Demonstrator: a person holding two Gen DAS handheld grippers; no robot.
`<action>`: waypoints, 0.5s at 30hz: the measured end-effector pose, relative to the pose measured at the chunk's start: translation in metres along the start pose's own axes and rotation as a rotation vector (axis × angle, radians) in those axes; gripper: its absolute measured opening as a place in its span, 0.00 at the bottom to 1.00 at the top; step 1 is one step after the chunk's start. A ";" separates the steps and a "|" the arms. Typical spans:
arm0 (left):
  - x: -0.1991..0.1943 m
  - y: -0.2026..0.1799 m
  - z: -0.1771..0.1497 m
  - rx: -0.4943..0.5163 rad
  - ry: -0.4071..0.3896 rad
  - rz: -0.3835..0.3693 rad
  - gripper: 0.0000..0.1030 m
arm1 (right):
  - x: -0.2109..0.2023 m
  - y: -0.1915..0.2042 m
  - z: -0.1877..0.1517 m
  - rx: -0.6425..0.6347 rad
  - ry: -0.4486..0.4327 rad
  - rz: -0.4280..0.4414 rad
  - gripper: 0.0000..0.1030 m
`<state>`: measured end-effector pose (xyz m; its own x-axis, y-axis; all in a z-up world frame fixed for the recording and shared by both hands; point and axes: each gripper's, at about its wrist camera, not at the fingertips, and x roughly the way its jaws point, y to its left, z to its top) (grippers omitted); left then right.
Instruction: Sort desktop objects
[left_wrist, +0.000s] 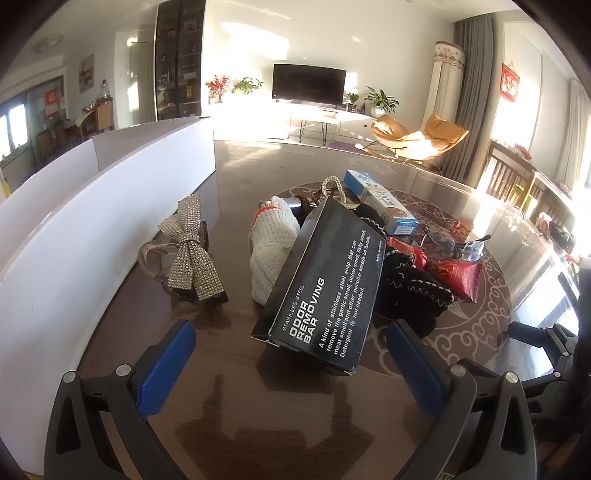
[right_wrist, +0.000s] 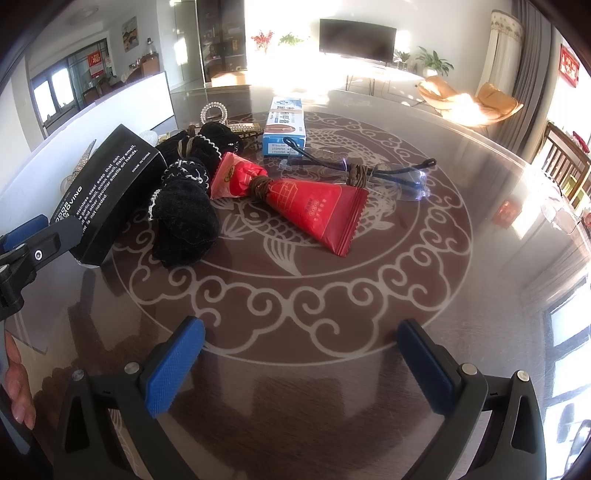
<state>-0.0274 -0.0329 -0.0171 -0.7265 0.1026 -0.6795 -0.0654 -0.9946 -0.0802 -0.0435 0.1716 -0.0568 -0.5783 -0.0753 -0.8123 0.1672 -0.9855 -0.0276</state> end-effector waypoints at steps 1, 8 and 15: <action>0.001 0.000 0.000 -0.002 0.001 0.001 1.00 | 0.000 0.000 0.000 0.000 0.000 0.000 1.00; -0.002 0.014 -0.001 -0.057 -0.012 0.021 1.00 | 0.000 0.001 0.000 0.001 0.000 -0.001 1.00; -0.001 0.026 -0.002 -0.105 -0.010 0.026 1.00 | 0.001 0.004 -0.001 -0.014 -0.001 0.015 1.00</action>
<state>-0.0268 -0.0590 -0.0196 -0.7337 0.0758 -0.6752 0.0257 -0.9900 -0.1390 -0.0425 0.1682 -0.0580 -0.5766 -0.0901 -0.8121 0.1868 -0.9821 -0.0236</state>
